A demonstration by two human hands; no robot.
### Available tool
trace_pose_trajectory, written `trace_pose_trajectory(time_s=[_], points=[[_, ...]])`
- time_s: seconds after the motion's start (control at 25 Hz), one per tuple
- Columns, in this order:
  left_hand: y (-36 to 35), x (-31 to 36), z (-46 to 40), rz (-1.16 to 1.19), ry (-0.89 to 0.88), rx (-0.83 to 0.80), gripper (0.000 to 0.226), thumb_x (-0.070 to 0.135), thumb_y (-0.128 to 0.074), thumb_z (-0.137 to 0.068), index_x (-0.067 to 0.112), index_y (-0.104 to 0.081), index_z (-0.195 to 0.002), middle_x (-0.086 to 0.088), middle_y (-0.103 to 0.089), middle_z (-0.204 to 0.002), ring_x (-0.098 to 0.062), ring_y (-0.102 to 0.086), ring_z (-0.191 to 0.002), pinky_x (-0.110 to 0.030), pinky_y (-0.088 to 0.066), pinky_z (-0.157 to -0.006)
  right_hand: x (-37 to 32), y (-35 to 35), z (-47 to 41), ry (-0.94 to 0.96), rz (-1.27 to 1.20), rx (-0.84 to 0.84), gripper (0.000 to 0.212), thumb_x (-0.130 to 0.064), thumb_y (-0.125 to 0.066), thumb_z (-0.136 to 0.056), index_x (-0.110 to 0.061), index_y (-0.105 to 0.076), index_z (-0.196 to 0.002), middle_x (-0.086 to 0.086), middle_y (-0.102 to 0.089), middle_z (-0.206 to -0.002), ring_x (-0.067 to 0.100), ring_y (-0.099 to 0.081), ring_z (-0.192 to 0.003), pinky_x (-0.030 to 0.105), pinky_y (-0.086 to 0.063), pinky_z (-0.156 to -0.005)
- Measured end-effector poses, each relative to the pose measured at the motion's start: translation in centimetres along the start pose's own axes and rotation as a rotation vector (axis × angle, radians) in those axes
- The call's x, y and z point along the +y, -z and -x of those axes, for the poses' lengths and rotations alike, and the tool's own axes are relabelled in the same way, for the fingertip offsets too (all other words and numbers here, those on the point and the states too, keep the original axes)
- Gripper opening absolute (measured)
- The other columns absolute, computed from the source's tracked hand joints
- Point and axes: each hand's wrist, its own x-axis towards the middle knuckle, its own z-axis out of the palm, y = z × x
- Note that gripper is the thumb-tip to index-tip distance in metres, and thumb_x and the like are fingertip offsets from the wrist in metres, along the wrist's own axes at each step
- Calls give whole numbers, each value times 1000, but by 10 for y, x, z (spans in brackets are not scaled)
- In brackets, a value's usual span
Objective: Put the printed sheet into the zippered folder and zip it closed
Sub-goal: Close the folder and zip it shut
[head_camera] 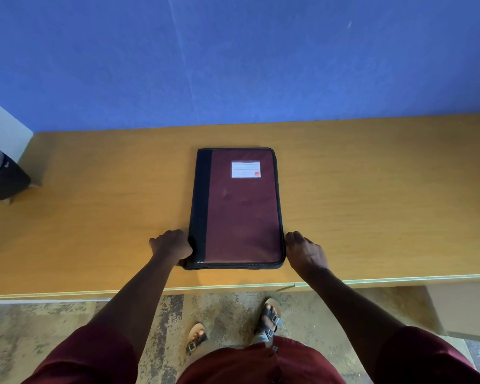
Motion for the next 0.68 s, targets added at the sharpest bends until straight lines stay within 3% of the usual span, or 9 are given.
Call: trace_pose_trajectory(time_s=[0.16, 0.32, 0.68], points=[[2, 13, -3, 238, -45, 224, 31, 26, -48, -98, 10, -57, -123, -10, -61, -113, -28, -61, -101, -41, -51, -82, 4, 5, -16, 43, 4, 1, 11, -19, -43, -97, -18, -48, -107, 2, -57, -101, 28, -66, -79, 40, -51, -60], [2, 19, -9, 310, -99, 211, 50, 32, -45, -102, 7, -37, -144, -17, -45, -138, -35, -52, -121, -47, -49, -94, 6, 11, -33, 60, -2, 1, 9, -20, -42, -98, -18, -47, -105, 3, -56, -100, 30, -65, -80, 40, -51, -61], [21, 31, -54, 344, -173, 217, 73, 40, -51, -99, 6, -17, -154, -17, -33, -149, -35, -47, -128, -43, -48, -97, 9, 24, -77, 12, -43, -22, 7, -19, -44, -99, -19, -43, -106, 3, -57, -99, 28, -64, -76, 38, -48, -60]])
